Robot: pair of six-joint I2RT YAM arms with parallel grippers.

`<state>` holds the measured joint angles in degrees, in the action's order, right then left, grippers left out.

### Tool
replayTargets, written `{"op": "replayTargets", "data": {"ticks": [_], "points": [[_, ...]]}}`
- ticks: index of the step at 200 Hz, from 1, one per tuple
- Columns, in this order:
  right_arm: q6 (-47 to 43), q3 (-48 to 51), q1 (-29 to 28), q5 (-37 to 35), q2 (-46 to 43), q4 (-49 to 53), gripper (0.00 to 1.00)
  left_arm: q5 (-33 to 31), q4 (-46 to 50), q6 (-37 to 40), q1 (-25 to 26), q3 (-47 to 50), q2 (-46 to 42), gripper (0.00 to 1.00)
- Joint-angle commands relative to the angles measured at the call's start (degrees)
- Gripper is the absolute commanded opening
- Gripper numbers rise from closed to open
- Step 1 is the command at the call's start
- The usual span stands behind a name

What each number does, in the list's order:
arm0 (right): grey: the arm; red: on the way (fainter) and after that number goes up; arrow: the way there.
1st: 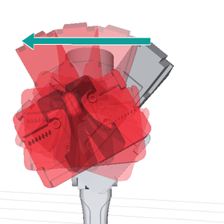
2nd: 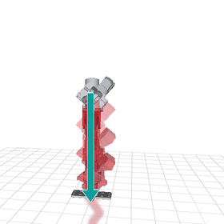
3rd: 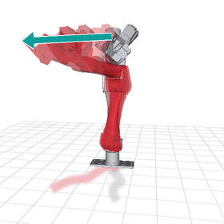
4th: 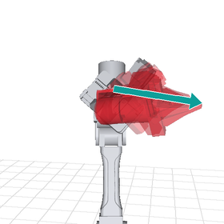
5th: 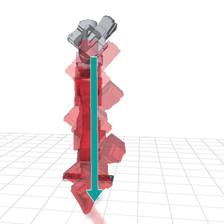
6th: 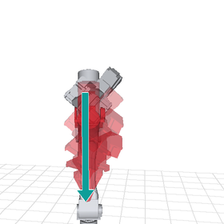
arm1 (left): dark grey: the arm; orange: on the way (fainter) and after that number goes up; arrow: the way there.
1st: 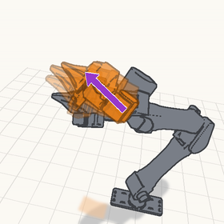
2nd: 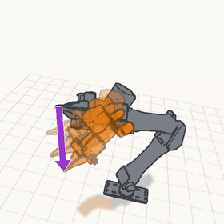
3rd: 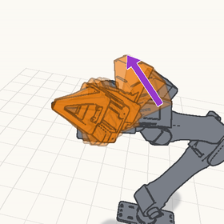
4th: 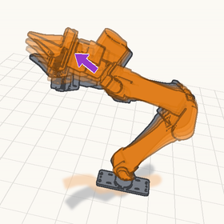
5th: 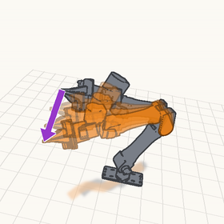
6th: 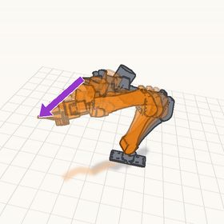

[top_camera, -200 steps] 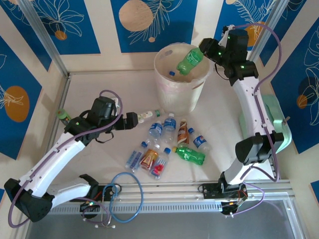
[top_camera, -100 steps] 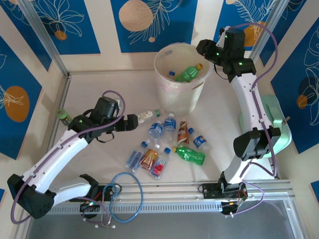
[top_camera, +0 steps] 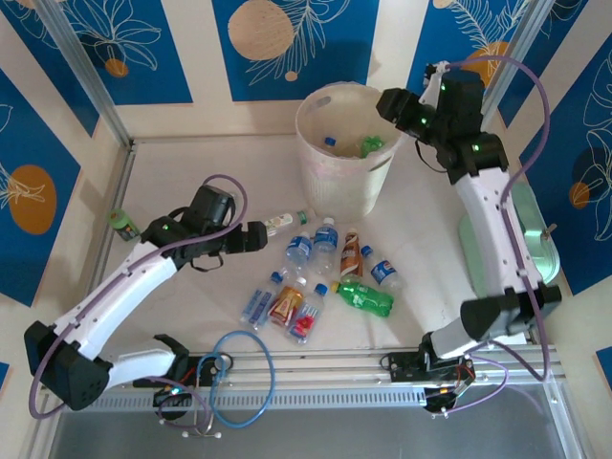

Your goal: Put the plastic bottles in the bin

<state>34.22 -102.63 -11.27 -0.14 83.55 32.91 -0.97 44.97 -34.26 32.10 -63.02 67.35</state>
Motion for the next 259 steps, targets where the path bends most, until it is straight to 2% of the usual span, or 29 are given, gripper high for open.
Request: {"op": "replayTargets", "data": {"ticks": [1, 41, 96, 128, 160, 184, 234, 259], "points": [[-0.90, 5.31, -4.29, -0.03, -6.06, 0.54, 0.54, 1.83, -3.84, -0.44, -0.85, -0.02, 2.76, 0.99], [-0.37, 14.29, -13.67, -4.90, -13.95, 3.00, 0.54, 3.68, -9.64, 4.83, -1.07, -4.34, 12.39, 0.95], [4.98, 24.91, -22.48, -9.55, -21.32, 3.64, 0.56, 1.98, -14.65, 13.74, -1.48, -9.23, 26.32, 0.99], [6.42, 27.12, -23.10, -9.78, -24.04, 4.79, 0.58, 2.34, -19.70, 16.66, -2.43, -11.16, 31.30, 1.00], [7.09, 26.58, -23.10, -10.43, -27.11, 5.75, 0.60, 6.66, -23.69, 21.65, -2.65, -11.72, 35.63, 1.00], [6.84, 25.54, -23.14, -11.99, -29.09, 7.52, 0.61, 8.77, -24.33, 23.00, -2.65, -11.61, 37.67, 1.00], [7.09, 26.23, -21.67, -12.18, -30.90, 8.93, 0.62, 7.77, -23.58, 23.98, -2.57, -11.43, 40.03, 1.00], [7.36, 26.43, -21.69, -11.91, -30.90, 8.93, 0.62, 8.40, -22.93, 23.77, -2.53, -11.27, 40.06, 0.97]]}}
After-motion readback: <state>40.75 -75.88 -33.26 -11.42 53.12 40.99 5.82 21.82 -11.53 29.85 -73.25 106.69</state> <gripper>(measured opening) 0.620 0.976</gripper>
